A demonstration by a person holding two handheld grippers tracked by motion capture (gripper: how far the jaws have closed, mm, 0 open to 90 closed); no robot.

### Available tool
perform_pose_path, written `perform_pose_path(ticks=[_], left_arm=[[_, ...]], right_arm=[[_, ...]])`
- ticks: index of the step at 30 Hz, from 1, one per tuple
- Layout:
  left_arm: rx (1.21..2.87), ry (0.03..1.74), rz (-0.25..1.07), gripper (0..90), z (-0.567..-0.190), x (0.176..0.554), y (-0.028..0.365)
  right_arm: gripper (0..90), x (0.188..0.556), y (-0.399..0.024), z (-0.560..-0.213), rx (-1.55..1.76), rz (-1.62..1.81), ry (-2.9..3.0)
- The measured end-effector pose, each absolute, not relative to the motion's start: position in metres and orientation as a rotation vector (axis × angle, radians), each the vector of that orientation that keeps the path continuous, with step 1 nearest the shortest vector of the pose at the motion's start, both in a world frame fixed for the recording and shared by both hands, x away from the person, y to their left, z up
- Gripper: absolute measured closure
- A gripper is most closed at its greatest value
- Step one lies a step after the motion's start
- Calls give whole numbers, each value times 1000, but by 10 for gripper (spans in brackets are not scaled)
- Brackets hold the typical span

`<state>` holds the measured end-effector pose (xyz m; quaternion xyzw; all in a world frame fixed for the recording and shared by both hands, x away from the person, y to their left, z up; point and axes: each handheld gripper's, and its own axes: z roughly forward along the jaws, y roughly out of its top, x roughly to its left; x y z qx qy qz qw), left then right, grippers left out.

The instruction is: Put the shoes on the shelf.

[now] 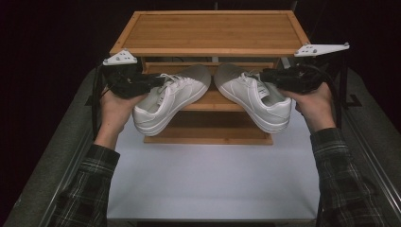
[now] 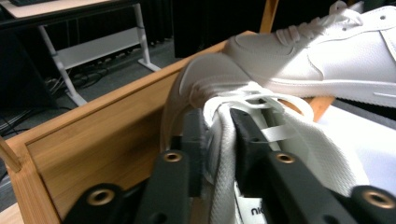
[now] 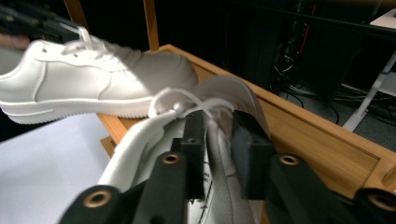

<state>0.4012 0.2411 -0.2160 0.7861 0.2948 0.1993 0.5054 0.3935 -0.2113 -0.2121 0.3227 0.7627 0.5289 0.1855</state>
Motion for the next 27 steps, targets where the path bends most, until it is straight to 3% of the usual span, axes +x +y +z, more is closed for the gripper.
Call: perform_pose_path(ticks=[6, 12, 27], left_arm=[[1816, 726, 478, 545, -209, 400, 247], [1814, 708, 457, 413, -193, 389, 253], [1834, 676, 432, 197, -185, 353, 291]], right_arm=[[576, 392, -219, -206, 924, 1515, 2115], [498, 382, -228, -194, 938, 1564, 2091], [280, 342, -263, -183, 951, 1618, 2088]])
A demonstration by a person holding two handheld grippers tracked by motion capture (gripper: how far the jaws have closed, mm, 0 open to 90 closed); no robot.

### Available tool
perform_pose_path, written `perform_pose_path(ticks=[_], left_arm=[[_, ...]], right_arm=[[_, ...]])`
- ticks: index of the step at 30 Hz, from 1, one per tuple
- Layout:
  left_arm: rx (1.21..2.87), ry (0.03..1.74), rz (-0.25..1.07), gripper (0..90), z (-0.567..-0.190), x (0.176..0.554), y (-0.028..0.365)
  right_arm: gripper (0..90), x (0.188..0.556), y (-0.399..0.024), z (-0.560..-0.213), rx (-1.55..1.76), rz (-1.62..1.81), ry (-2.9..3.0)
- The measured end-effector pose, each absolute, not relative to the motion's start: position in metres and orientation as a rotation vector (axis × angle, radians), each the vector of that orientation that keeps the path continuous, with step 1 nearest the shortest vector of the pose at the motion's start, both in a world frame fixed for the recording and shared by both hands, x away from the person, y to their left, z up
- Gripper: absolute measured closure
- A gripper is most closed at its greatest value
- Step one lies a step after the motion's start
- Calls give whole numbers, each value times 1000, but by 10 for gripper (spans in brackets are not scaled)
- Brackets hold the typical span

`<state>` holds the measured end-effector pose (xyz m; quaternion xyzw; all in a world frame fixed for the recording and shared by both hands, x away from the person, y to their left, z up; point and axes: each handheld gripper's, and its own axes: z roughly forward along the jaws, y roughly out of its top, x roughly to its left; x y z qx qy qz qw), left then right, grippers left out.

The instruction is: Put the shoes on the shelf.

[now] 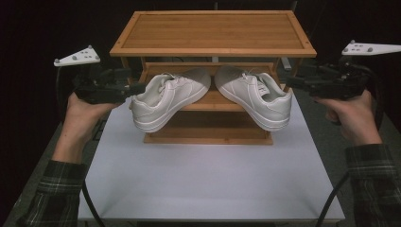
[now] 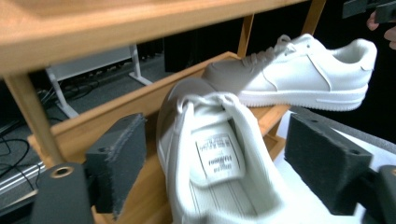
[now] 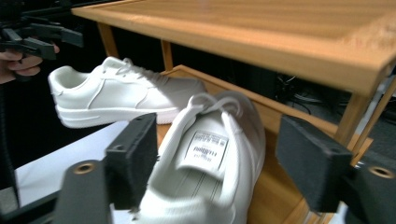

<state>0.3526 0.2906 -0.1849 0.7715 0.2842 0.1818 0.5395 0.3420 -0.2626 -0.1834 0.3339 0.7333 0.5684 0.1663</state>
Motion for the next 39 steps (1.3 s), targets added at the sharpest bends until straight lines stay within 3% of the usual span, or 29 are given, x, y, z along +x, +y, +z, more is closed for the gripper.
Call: perform_pose_path(ticks=[6, 12, 23, 39], left_arm=[[1829, 653, 399, 142, -202, 344, 304], [1854, 650, 366, 24, -226, 343, 308], [1886, 617, 293, 24, -281, 348, 298], [1865, 599, 300, 64, -287, 349, 288]], right_arm=[[190, 330, -273, -203, 966, 1611, 2122], [156, 326, -277, -228, 985, 1603, 2157], [123, 325, -266, -279, 980, 1583, 2254], [105, 326, -241, -284, 948, 1493, 2266]])
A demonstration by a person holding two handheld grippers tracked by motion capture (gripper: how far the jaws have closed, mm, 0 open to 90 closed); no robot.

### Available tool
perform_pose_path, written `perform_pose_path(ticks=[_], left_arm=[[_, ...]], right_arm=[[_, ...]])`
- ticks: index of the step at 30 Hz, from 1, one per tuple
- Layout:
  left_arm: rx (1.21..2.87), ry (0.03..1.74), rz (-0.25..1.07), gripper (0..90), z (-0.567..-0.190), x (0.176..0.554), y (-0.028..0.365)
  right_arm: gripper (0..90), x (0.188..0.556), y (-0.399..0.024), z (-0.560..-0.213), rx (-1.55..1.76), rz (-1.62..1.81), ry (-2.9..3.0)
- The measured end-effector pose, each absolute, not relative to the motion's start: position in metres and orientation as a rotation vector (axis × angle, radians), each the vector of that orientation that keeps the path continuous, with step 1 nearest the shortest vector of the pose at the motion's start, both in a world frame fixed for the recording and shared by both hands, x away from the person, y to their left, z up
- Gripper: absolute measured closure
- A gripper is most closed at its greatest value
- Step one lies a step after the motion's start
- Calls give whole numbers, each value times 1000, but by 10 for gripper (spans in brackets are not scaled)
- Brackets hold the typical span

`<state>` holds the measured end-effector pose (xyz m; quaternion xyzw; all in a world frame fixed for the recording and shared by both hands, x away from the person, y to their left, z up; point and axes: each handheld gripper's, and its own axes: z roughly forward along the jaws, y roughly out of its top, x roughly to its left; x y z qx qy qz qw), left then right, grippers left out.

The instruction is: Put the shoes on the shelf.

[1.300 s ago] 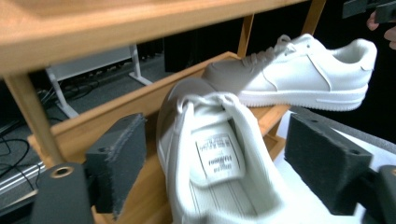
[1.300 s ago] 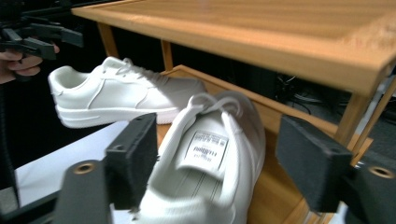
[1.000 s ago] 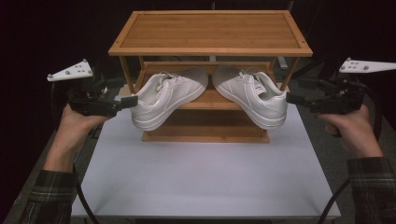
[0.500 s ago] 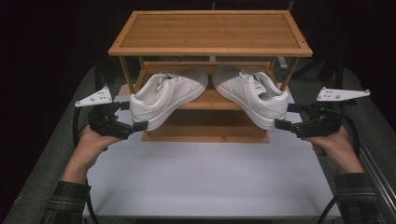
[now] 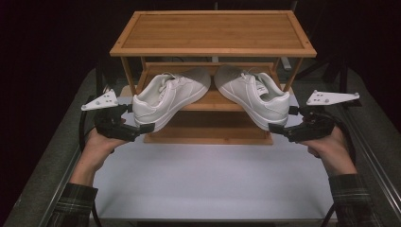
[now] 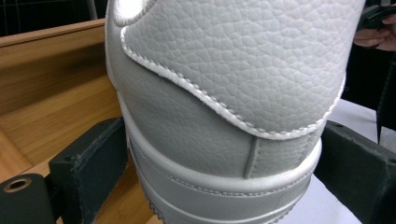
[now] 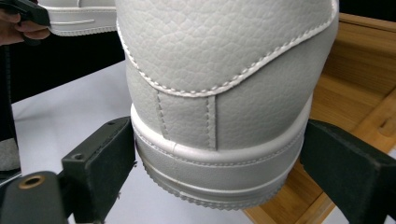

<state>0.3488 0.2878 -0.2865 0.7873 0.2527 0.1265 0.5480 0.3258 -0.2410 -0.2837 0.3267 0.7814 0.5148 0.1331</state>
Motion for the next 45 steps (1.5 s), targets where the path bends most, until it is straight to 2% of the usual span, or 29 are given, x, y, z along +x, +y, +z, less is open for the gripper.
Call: perform_pose_path(ticks=[6, 12, 15, 19, 22, 34, 45], left_arm=[[1871, 595, 297, 64, -285, 350, 277], [1874, 560, 266, 90, -286, 350, 260], [1876, 539, 257, 117, -286, 352, 247], [1873, 537, 264, 121, -286, 354, 240], [1868, 529, 257, 144, -287, 356, 228], [1873, 505, 307, 153, -285, 364, 194], [1853, 507, 318, 149, -287, 374, 190]], right_arm=[[114, 330, -230, -284, 931, 1499, 2267], [167, 332, -216, -284, 893, 1526, 2288], [221, 334, -205, -284, 871, 1542, 2297], [226, 337, -198, -285, 860, 1553, 2298], [276, 340, -188, -286, 846, 1577, 2299], [304, 349, -165, -284, 827, 1572, 2295], [317, 354, -156, -285, 823, 1534, 2276]])
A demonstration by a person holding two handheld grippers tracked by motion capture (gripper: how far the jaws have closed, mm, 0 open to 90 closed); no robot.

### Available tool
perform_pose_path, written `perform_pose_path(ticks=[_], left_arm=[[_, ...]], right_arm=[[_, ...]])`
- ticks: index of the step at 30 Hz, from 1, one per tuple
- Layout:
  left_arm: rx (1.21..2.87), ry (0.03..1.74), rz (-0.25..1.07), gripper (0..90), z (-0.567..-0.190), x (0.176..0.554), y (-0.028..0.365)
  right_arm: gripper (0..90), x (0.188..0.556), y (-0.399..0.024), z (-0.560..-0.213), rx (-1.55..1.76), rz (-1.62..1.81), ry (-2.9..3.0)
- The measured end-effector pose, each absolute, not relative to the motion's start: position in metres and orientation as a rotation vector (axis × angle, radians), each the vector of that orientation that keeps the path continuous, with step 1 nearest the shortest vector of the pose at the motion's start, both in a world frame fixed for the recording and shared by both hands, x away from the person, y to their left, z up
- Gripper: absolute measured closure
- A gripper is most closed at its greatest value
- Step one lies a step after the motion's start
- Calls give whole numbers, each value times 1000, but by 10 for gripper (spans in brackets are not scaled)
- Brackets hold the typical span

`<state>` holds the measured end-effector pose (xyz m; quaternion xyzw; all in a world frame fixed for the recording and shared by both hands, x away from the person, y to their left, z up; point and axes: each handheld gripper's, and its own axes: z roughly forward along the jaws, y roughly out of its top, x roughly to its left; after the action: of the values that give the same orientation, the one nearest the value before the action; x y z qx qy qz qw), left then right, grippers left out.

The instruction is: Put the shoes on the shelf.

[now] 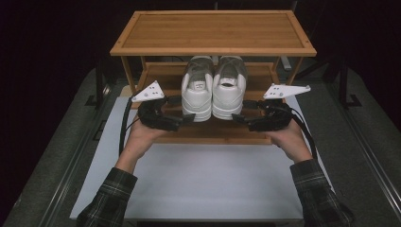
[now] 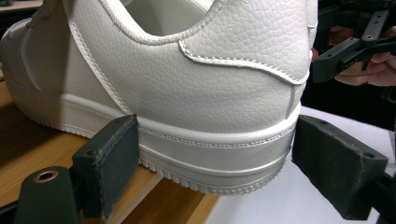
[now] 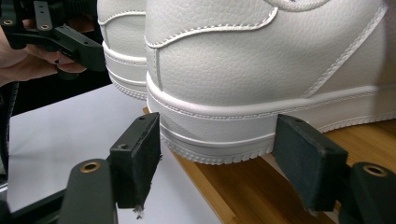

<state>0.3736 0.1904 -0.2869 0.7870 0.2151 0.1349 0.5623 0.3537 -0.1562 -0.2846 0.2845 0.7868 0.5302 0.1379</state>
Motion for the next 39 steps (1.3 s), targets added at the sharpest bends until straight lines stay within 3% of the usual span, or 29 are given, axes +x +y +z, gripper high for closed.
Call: perform_pose_path(ticks=[15, 39], left_arm=[[1877, 522, 304, 152, -286, 371, 192], [1957, 569, 379, 150, -274, 336, 259]], right_arm=[[297, 352, -158, -285, 833, 1519, 2281], [194, 325, -220, -294, 969, 1450, 2223]])
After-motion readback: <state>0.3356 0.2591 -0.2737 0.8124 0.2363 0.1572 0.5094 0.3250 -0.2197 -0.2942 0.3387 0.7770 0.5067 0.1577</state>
